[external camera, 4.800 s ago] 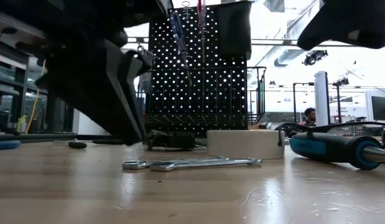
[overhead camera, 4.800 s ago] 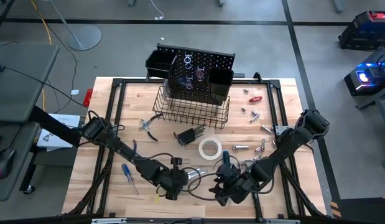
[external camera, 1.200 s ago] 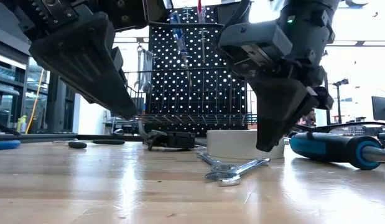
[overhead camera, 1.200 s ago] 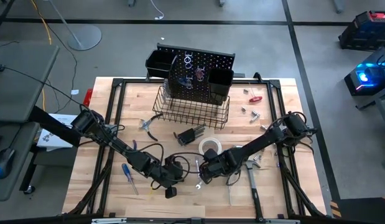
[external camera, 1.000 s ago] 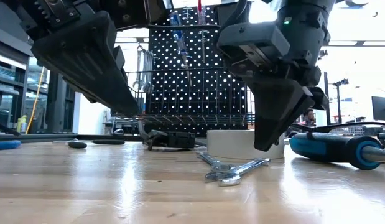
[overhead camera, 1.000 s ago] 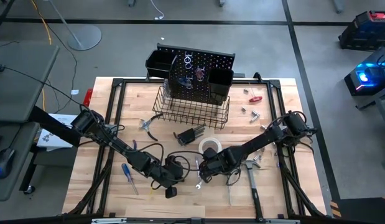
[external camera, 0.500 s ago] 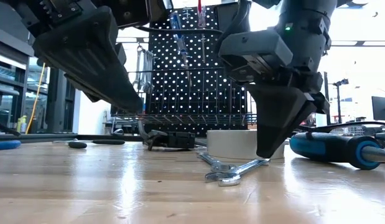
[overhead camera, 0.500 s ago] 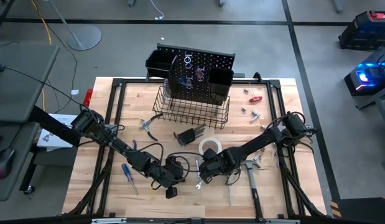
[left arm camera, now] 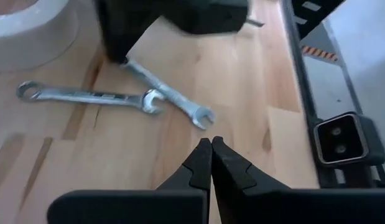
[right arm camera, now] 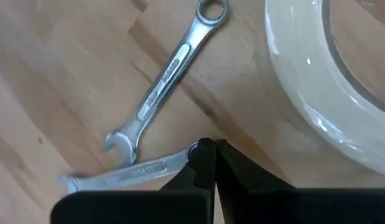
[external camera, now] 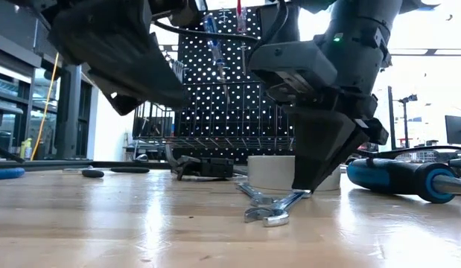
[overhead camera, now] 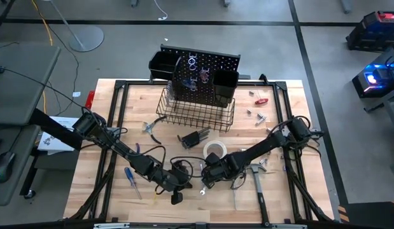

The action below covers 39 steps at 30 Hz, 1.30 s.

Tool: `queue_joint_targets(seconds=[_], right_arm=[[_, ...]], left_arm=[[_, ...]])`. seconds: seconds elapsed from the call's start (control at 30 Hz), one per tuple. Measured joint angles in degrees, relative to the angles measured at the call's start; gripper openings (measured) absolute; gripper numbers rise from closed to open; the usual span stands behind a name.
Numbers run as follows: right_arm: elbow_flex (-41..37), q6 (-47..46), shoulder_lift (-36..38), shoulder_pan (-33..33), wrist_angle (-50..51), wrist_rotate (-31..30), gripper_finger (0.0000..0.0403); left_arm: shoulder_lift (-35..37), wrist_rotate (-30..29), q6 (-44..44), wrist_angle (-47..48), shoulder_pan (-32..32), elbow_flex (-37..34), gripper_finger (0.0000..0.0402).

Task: Hang tools onto peg board
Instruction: Hang the wrench on the peg board

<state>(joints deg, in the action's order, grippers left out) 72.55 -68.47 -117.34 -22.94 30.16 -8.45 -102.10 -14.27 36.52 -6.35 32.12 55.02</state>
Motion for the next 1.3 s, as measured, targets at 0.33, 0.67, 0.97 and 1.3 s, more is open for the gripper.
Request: queue_joint_targets(seconds=[0.33,0.67,0.97,1.3], right_arm=[[0.12,-13.26,-4.75,1.23,-14.51,-3.67,0.0000],[0.31,-21.53,-5.95,2.43,-17.87,1.37,0.0000],[0.33,-27.70,-6.12,2.93,-18.06,4.63,0.0000],[0.31,-33.19,-6.36,3.48,-20.44,10.70,0.0005]], left_arm=[[0.02,0.26,-0.19,-0.37,2.15,0.00,0.0000],[0.07,-0.15,5.33,11.49,5.65,0.09,0.0000],[0.07,-0.83,11.41,25.77,7.12,0.02,0.0000],[0.07,-1.26,9.89,25.28,6.76,0.04,0.0008]])
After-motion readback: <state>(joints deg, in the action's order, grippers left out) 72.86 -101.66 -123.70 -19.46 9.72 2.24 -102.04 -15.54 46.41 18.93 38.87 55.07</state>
